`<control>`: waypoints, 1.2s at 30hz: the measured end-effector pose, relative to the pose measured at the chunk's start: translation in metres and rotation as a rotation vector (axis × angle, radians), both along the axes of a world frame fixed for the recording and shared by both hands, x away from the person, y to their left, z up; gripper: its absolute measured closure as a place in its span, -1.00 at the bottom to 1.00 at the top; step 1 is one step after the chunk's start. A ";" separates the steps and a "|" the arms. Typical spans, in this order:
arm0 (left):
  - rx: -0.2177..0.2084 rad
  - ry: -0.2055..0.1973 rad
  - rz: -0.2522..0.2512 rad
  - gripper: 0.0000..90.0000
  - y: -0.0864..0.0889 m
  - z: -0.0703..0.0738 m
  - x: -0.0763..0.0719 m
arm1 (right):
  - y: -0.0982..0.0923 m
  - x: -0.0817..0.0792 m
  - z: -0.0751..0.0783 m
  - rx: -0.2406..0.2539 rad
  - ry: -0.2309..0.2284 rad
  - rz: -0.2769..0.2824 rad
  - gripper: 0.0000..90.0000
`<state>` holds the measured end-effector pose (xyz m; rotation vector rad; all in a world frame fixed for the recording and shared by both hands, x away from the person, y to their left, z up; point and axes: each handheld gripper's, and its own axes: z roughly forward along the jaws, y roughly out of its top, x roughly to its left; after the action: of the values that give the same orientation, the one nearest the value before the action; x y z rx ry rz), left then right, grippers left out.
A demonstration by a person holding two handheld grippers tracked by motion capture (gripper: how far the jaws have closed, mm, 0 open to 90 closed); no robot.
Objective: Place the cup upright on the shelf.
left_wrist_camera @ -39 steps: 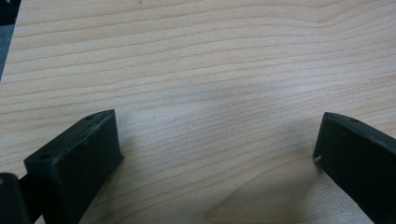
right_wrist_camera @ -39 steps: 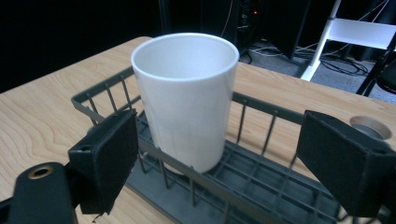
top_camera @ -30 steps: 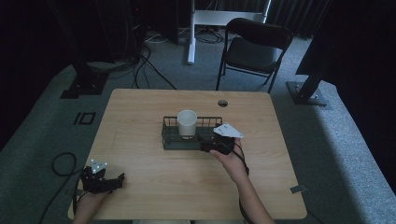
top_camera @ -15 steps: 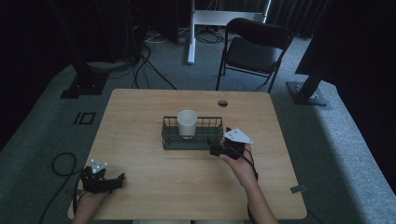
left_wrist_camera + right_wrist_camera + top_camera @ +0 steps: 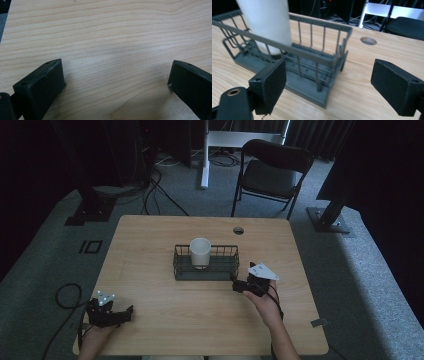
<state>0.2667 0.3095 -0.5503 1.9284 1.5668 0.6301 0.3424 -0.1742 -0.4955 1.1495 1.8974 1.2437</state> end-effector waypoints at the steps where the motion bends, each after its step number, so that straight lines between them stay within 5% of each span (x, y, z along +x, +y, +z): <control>1: 0.000 0.000 0.000 -0.98 0.000 0.000 0.000 | -0.002 -0.001 -0.002 0.001 0.005 -0.004 -0.72; 20: 0.001 -0.001 0.000 -0.98 0.000 0.000 0.000 | -0.042 -0.010 -0.029 0.013 0.089 -0.087 -0.72; 29: 0.002 0.000 -0.001 -0.98 0.000 0.000 0.000 | -0.075 -0.013 -0.035 0.026 0.152 -0.159 -0.73; 36: 0.001 0.000 0.000 -0.98 0.000 0.000 0.000 | -0.092 -0.014 -0.040 -0.017 0.210 -0.145 -0.72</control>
<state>0.2668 0.3095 -0.5504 1.9294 1.5663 0.6311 0.3280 -0.2661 -0.5352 1.4290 1.9302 1.0618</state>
